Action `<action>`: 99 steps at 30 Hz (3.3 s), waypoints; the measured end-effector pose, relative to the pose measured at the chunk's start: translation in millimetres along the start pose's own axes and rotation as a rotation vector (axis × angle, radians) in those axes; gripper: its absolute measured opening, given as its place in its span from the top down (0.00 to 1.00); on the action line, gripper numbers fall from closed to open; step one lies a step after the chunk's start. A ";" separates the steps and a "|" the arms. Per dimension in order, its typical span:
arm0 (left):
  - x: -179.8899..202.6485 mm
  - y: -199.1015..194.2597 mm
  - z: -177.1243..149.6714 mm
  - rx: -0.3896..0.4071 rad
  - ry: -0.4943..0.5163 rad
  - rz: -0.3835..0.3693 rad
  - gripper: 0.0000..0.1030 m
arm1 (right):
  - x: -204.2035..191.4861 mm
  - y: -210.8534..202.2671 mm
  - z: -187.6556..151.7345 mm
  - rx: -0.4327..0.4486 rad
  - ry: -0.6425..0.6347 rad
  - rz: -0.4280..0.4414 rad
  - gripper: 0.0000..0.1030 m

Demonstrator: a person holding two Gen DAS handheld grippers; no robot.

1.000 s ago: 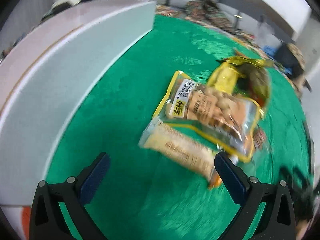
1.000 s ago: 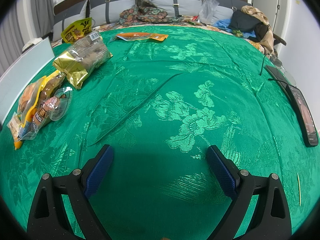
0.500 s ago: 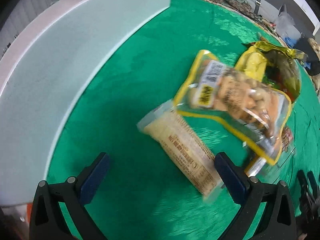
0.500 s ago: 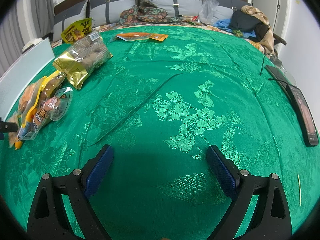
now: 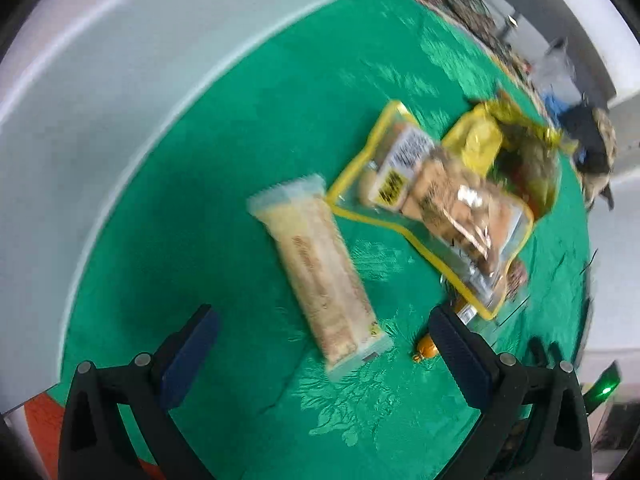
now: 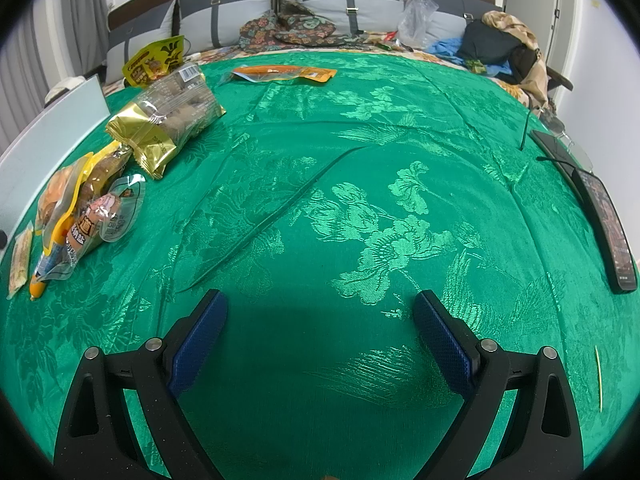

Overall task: Organize snacks
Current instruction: 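Close the left tool on the cream wafer bar and lift it, then grasp the orange sausage stick with the right tool while the left tool holds the wafer bar, then lift the orange sausage stick with the right tool while the left tool holds the wafer bar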

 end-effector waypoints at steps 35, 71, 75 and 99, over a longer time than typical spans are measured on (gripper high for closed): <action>-10.0 -46.5 -32.5 0.207 0.213 -0.063 0.75 | -99.5 -46.7 -4.7 -0.101 0.082 0.270 0.08; -15.6 -82.2 -33.6 0.230 0.156 -0.194 0.75 | -198.8 -6.2 -11.1 -0.395 -0.182 0.271 0.71; -24.4 -101.5 -30.5 0.249 0.141 -0.219 0.75 | -180.6 -18.7 -5.3 -0.395 0.003 0.353 0.84; -29.6 -112.4 -26.6 0.239 0.093 -0.256 0.75 | -136.1 -57.7 -33.3 -0.383 -0.117 0.301 0.78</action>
Point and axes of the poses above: each gripper's, at about its wrist camera, not at the fingertips, and y roughly the way its jaws point, x to its right, z to its top, the point moved 9 cm from there along y, roughly the way its jaws point, and after that the axes turned 9 degrees about x, right-handed, at the moved point
